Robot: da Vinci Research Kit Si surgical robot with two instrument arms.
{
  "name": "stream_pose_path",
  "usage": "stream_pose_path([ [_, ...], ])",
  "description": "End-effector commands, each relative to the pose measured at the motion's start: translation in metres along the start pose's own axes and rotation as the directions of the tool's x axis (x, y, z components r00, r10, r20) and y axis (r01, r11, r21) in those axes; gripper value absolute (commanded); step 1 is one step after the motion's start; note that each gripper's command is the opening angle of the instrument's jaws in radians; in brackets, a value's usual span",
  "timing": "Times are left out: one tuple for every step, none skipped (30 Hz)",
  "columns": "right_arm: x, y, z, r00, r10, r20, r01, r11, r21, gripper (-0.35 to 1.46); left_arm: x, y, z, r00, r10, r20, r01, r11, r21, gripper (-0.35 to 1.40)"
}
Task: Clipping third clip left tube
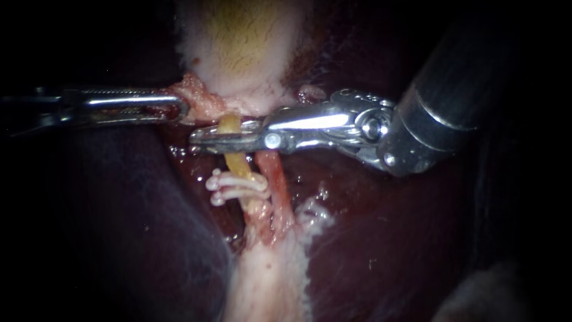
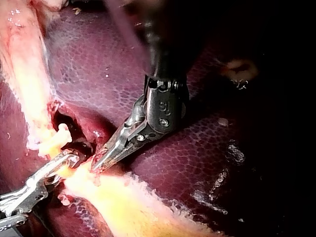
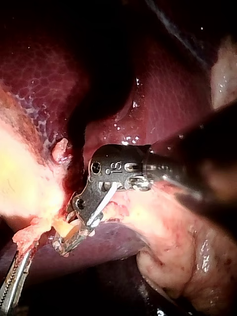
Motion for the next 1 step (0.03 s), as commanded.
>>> stream_pose_path([
  [0.0000, 0.0000, 0.0000, 1.000, 0.000, 0.000, 0.000, 1.000, 0.001, -0.35, 0.0000, 0.0000, 0.0000, 1.0000, -0.006, 0.000, 0.006, 1.000, 0.000, -0.35],
])
